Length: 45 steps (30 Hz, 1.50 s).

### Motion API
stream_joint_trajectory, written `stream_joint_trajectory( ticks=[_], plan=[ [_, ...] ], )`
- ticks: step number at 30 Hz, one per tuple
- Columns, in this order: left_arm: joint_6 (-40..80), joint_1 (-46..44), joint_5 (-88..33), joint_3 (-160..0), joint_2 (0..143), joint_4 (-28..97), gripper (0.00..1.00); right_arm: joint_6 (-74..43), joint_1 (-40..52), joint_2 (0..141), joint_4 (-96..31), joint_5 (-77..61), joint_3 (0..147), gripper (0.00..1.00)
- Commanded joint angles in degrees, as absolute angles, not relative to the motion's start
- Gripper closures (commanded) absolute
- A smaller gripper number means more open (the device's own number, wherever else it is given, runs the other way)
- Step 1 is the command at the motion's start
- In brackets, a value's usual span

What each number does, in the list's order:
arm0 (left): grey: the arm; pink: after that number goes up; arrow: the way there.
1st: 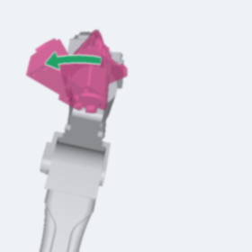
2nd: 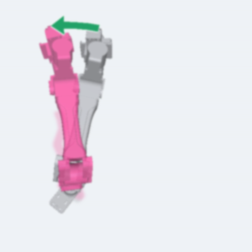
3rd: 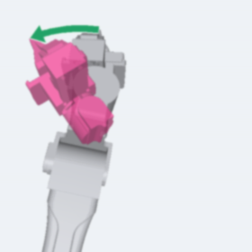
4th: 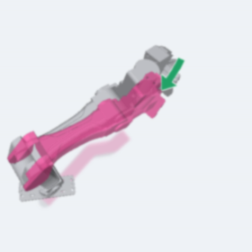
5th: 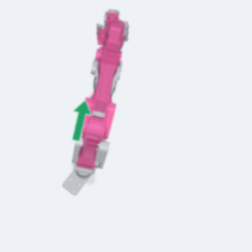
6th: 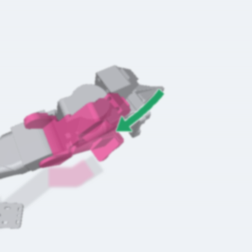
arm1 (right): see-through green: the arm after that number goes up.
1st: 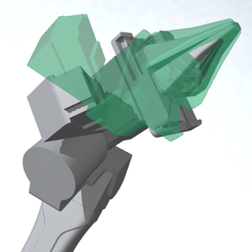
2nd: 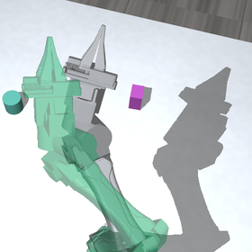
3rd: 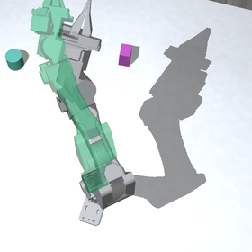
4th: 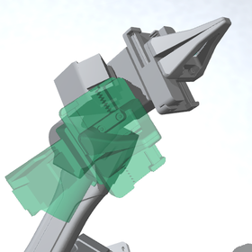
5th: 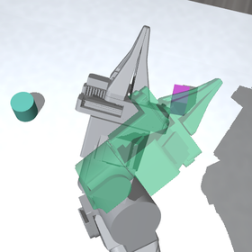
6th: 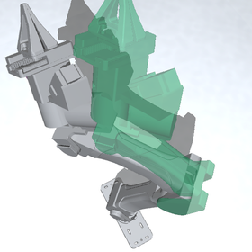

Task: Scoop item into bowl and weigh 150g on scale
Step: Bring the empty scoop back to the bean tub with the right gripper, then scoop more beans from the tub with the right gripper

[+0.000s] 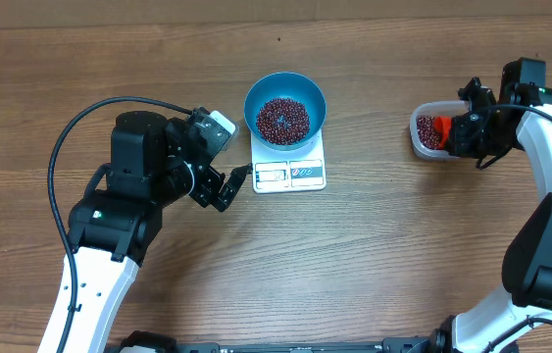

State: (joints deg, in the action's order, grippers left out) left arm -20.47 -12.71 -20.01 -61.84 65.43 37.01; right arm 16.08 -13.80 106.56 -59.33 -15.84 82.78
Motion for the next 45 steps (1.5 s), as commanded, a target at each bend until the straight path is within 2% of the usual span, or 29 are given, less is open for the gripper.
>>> stream_joint_trajectory(
  ticks=[1, 5, 10, 19, 35, 38, 45],
  plan=[
    [-19.66, -12.40, -20.80, -61.76, 65.58, 36.86, 0.00, 14.98, -13.85, 106.54, -59.29, -22.50, 82.00, 0.96],
    [-19.66, -12.40, -20.80, -61.76, 65.58, 36.86, 0.00, 14.70, -13.85, 106.54, -59.66, -23.70, 82.00, 0.96],
    [-19.66, -12.40, -20.80, -61.76, 65.58, 36.86, 0.00, 8.91, -15.14, 106.54, -59.68, -25.06, 82.00, 0.96],
    [-19.66, -12.40, -20.80, -61.76, 65.58, 36.86, 0.00, 8.82, -22.13, 106.54, -59.00, -33.80, 79.40, 0.96],
    [-19.68, -12.40, -20.80, -61.76, 65.58, 36.86, 0.00, 9.50, -33.36, 106.54, -57.69, -56.23, 77.52, 0.96],
    [-19.66, -12.40, -20.80, -61.76, 65.58, 36.86, 0.00, 13.69, -34.96, 106.54, -60.16, -63.00, 77.52, 0.96],
    [-19.66, -12.40, -20.80, -61.76, 65.58, 36.86, 0.00, 16.12, -34.72, 106.54, -64.34, -65.43, 77.52, 0.96]
  ],
)
